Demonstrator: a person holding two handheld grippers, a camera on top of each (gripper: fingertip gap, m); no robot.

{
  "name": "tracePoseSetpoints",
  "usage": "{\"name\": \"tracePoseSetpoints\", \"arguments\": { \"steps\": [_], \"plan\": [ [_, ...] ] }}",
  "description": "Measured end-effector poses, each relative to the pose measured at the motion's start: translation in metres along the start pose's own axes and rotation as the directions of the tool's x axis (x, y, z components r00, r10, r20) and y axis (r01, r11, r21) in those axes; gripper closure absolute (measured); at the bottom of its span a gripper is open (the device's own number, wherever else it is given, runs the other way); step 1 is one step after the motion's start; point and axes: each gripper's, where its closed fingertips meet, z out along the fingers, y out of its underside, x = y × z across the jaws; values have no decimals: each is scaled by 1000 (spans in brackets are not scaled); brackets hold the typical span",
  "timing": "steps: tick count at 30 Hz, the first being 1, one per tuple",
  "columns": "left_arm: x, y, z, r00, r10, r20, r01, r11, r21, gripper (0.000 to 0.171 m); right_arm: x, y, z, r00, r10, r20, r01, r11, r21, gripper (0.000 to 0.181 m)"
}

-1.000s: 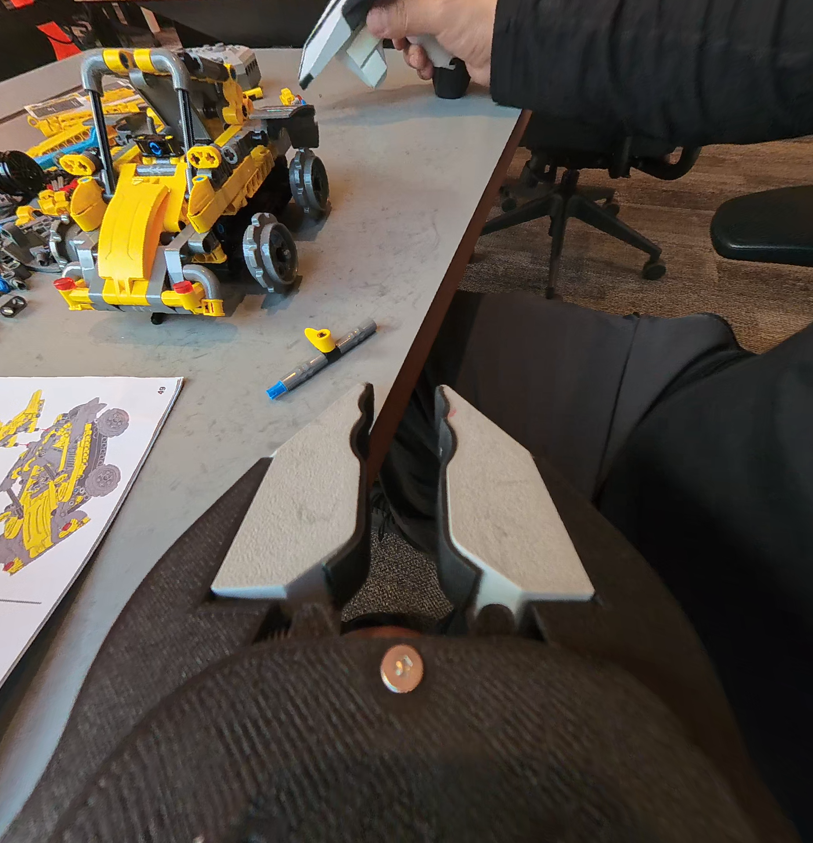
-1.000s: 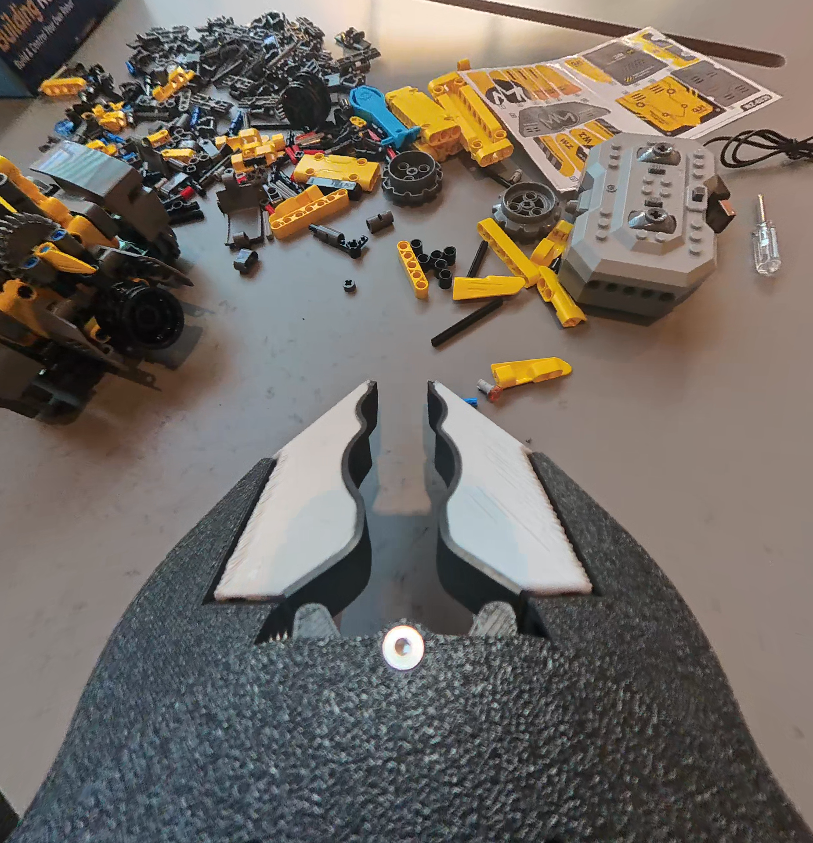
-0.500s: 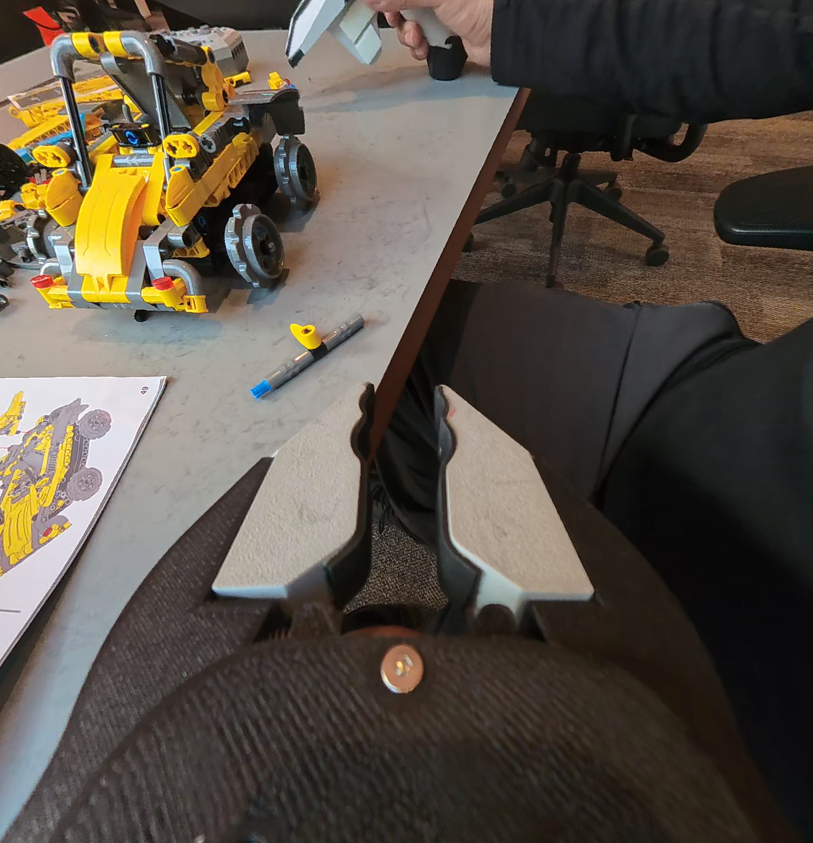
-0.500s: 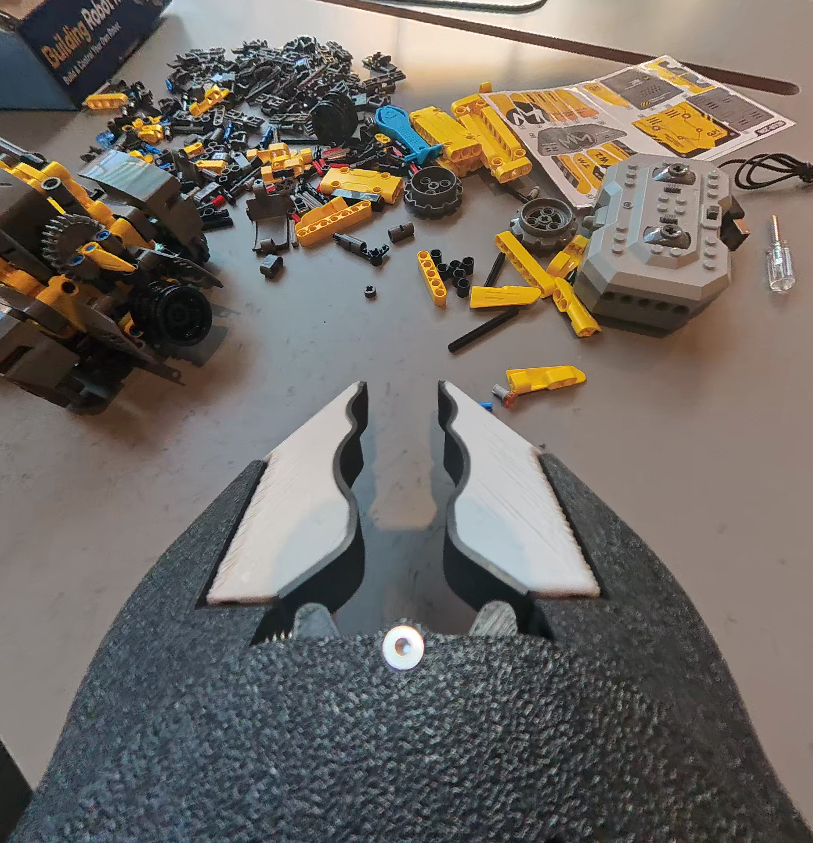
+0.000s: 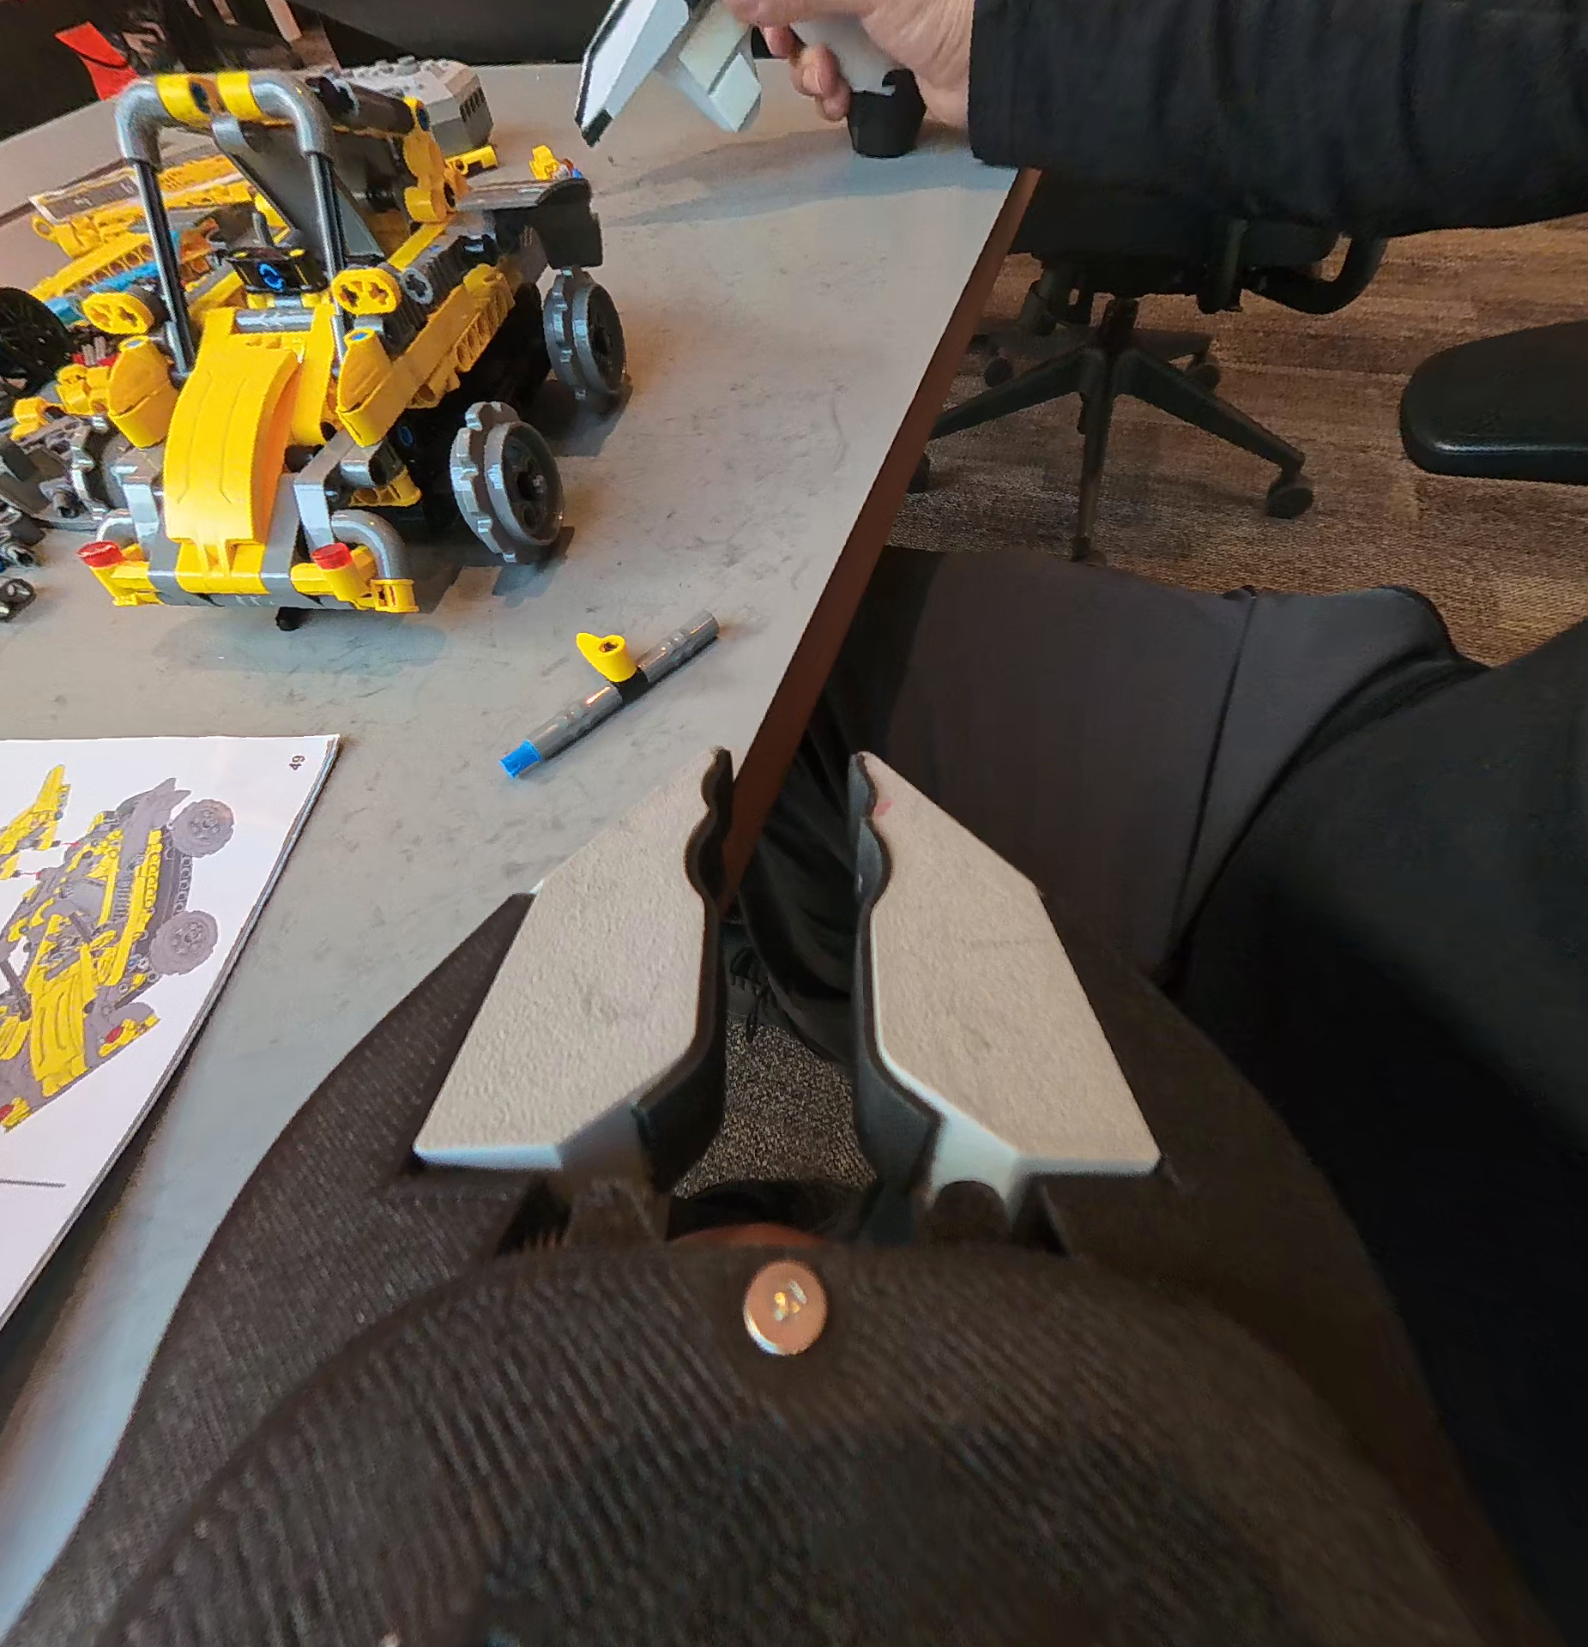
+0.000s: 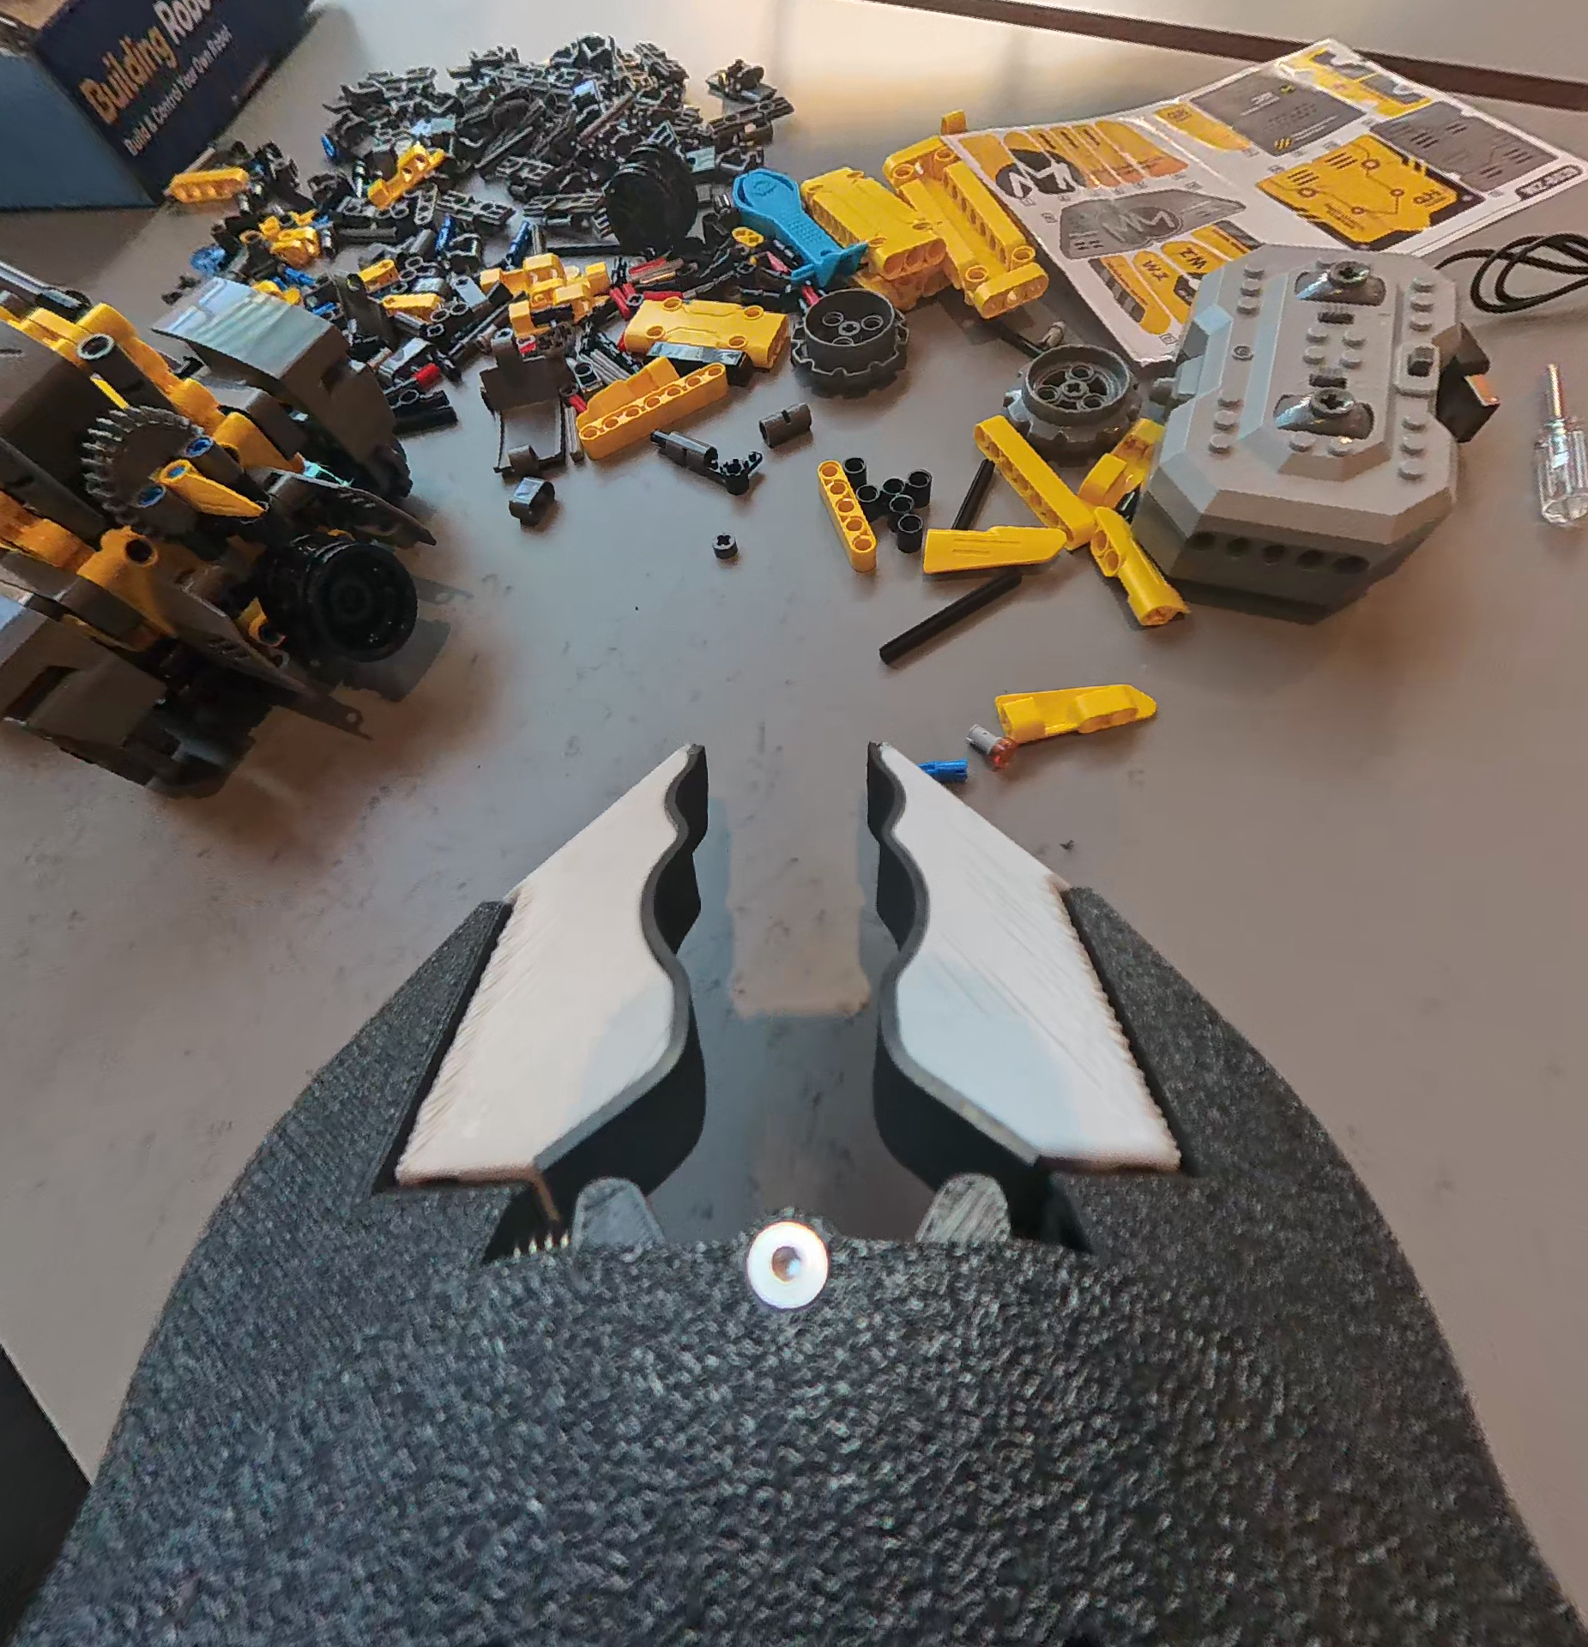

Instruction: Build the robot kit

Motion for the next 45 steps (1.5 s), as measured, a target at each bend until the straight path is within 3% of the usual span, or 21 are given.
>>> {"name": "tracePoseSetpoints", "arguments": {
  "steps": [14,17,22,32,38,45],
  "plan": [
    [4,-5,-4,1000,20,-3,-20,1000,10,150,5,-2,-4,999,-7,-33,7,1000,25,149],
    [4,-7,-4,1000,25,5,-26,1000,17,150,20,10,-8,994,-51,-97,47,998,-41,149],
    [4,-8,-1,999,39,14,-39,999,10,150,25,19,-10,992,-86,-90,78,993,-87,148],
    [2,-4,2,1000,30,6,-30,1000,3,150,39,14,11,993,-85,-86,72,987,-141,148],
    [2,-1,2,999,39,10,-39,999,-10,150,30,16,19,993,-117,-24,111,978,-178,169],
    [6,0,5,999,53,4,-53,998,-24,151,9,14,15,992,-127,16,128,982,-142,169]
  ]
}}
